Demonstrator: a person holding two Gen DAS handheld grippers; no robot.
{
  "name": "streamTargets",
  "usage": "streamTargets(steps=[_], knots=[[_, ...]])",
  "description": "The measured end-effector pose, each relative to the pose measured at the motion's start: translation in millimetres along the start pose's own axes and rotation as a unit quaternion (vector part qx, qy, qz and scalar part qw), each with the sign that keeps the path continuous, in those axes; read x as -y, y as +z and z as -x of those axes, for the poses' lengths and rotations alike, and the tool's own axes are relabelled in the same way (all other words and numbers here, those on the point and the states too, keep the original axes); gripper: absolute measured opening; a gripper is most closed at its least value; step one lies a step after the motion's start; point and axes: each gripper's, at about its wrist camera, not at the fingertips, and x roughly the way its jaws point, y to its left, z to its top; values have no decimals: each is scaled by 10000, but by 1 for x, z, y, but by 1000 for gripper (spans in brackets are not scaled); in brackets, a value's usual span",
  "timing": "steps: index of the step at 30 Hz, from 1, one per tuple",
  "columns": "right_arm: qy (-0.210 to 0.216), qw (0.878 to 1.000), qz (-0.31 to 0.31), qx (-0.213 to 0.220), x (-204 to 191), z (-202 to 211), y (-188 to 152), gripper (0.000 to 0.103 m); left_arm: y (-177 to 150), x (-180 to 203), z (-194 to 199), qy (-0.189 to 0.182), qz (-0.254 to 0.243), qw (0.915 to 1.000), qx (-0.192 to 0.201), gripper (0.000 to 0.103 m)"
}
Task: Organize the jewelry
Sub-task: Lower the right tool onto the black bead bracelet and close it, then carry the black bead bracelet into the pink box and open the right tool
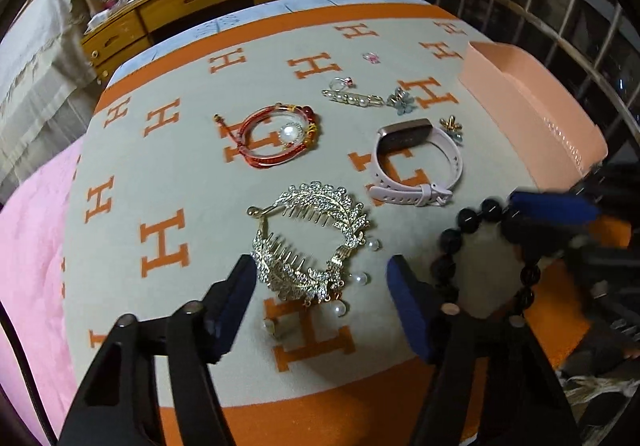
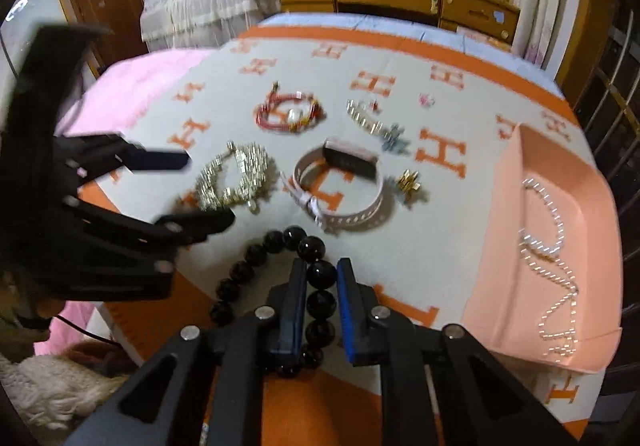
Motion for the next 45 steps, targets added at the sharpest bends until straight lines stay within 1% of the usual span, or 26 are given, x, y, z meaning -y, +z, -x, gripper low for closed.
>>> streamTargets(steps=[1, 2, 4, 5, 12, 15, 17, 19, 20, 21, 23, 25, 27, 29, 31, 33, 36, 40, 42, 43, 45], knots=[[21, 10000, -20, 63, 1, 5, 1, 15, 1, 1, -1, -16, -45, 10000, -21, 56], [68, 9999, -49, 149, 3, 11, 1, 15, 3, 3, -2, -52, -109, 9999, -60, 54], [183, 9994, -112, 266, 6, 20, 1, 15, 6, 5, -4, -114, -236, 9995, -158, 46], [240, 9991, -151, 319, 8, 23, 0, 15, 8, 7, -6, -106, -305, 9993, -214, 44], [479, 9969, -377, 504, 21, 35, -5, 15, 17, 12, -10, -76, -794, 9952, -559, 38], [539, 9958, -457, 581, 26, 39, -8, 15, 20, 13, -11, -121, -945, 9932, -671, 37], [591, 9950, -517, 614, 30, 42, -9, 15, 23, 16, -13, -122, -1140, 9906, -749, 36], [618, 9944, -570, 642, 34, 43, -10, 15, 25, 19, -16, -43, -1314, 9879, -823, 34], [637, 9941, -596, 650, 35, 44, -11, 15, 26, 20, -17, -29, -1373, 9868, -857, 30], [657, 9937, -619, 658, 36, 45, -12, 15, 27, 23, -18, -70, -1427, 9854, -922, 24], [675, 9934, -647, 669, 38, 46, -13, 15, 28, 26, -20, -147, -1493, 9836, -1004, 20], [701, 9927, -696, 685, 41, 48, -14, 15, 29, 27, -20, -171, -1558, 9821, -1042, 19], [732, 9918, -763, 712, 44, 49, -14, 15, 32, 24, -22, -271, -1511, 9816, -1138, 18], [787, 9905, -832, 758, 48, 51, -15, 15, 37, 16, -25, -466, -1317, 9820, -1271, 18], [823, 9893, -872, 833, 50, 55, -15, 15, 41, 5, -28, -676, -1044, 9829, -1359, 13], [892, 9873, -914, 947, 52, 61, -15, 15, 43, -2, -28, -719, -818, 9849, -1343, 11], [959, 9838, -986, 1152, 55, 71, -15, 15, 45, -13, -23, -872, -328, 9888, -1166, 11], [1009, 9769, -1161, 1484, 65, 88, -14, 15, 50, -19, -7, -859, -32, 9925, -867, 10], [993, 9719, -1306, 1690, 73, 98, -14, 15, 55, -17, 4, -848, -14, 9937, -726, 10], [981, 9686, -1408, 1796, 79, 103, -14, 15, 59, -14, 12, -797, -54, 9949, -620, 4], [892, 9619, -1630, 2005, 92, 113, -15, 15, 62, -6, 26, -800, -129, 9957, -444, 3]])
